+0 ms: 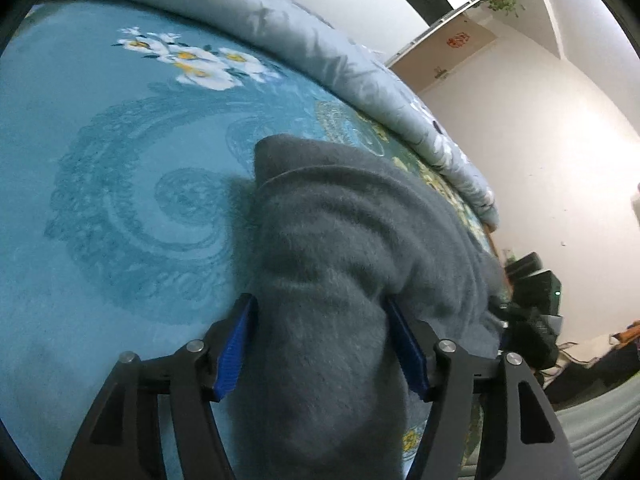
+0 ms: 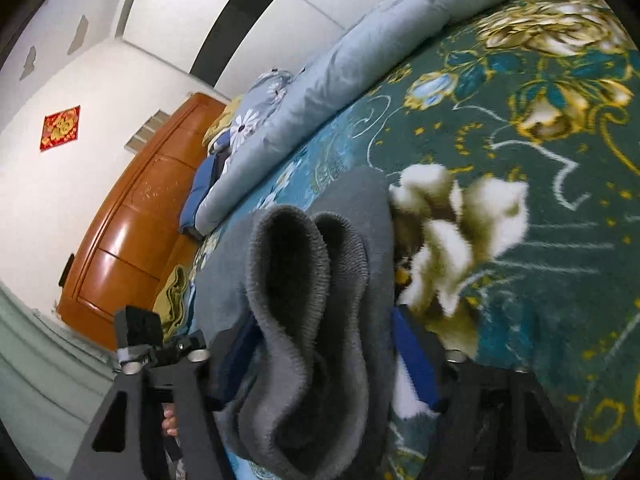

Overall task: Fold clothes
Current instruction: 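Lift the folded grey sweatshirt with both grippers and carry it toward the green clothes stack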

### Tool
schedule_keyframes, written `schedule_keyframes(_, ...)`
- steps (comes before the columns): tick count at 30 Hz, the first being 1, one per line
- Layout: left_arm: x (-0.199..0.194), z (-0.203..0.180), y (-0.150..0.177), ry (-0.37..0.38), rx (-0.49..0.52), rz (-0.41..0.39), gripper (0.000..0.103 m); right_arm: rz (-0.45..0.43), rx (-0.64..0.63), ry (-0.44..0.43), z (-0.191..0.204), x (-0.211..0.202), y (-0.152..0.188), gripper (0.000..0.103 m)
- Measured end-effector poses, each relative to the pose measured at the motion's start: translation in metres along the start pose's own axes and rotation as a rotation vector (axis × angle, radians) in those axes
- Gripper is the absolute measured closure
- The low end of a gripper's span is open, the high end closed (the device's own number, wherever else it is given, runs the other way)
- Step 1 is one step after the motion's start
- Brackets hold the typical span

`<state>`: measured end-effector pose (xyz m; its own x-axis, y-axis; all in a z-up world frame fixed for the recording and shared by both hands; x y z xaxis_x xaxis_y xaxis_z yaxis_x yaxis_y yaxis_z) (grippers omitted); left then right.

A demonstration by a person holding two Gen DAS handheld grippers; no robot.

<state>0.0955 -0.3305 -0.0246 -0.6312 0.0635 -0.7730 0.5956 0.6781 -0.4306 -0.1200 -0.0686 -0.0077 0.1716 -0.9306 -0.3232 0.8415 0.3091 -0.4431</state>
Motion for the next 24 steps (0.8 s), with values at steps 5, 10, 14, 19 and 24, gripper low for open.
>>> schedule_keyframes(5, 0.002, 0.001, 0.001, 0.041, -0.021, -0.019, 0.042, 0.004, 0.029, -0.042, -0.006, 0.004, 0.001, 0.065)
schedule_keyframes(10, -0.009, -0.012, 0.003, -0.007, 0.002, -0.056, 0.068, 0.0, 0.032, -0.04, 0.003, 0.004, 0.0, 0.072)
schedule_keyframes(14, -0.023, -0.021, 0.004, -0.035, 0.015, -0.084, 0.072, -0.013, 0.021, -0.035, 0.017, 0.0, 0.001, 0.074)
schedule_keyframes(19, -0.04, -0.021, 0.013, -0.04, 0.028, -0.09, 0.072, -0.028, 0.002, -0.068, 0.033, -0.009, 0.016, 0.075)
schedule_keyframes(24, -0.072, -0.003, 0.019, -0.028, 0.018, -0.125, 0.073, 0.012, -0.016, -0.062, 0.056, 0.001, 0.025, 0.075)
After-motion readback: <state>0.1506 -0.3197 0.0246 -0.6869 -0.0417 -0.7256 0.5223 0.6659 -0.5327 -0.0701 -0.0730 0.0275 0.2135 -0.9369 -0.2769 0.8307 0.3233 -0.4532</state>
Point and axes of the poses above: each gripper's, at about its wrist camera, not at the fingertips, and x roughly the way its jaws point, z to its left, y to its underside, the point moved 3 cm from there along x, roughly the way its jaws point, and after that the axes turned 15 degrees about -y, right-handed, at the moved point
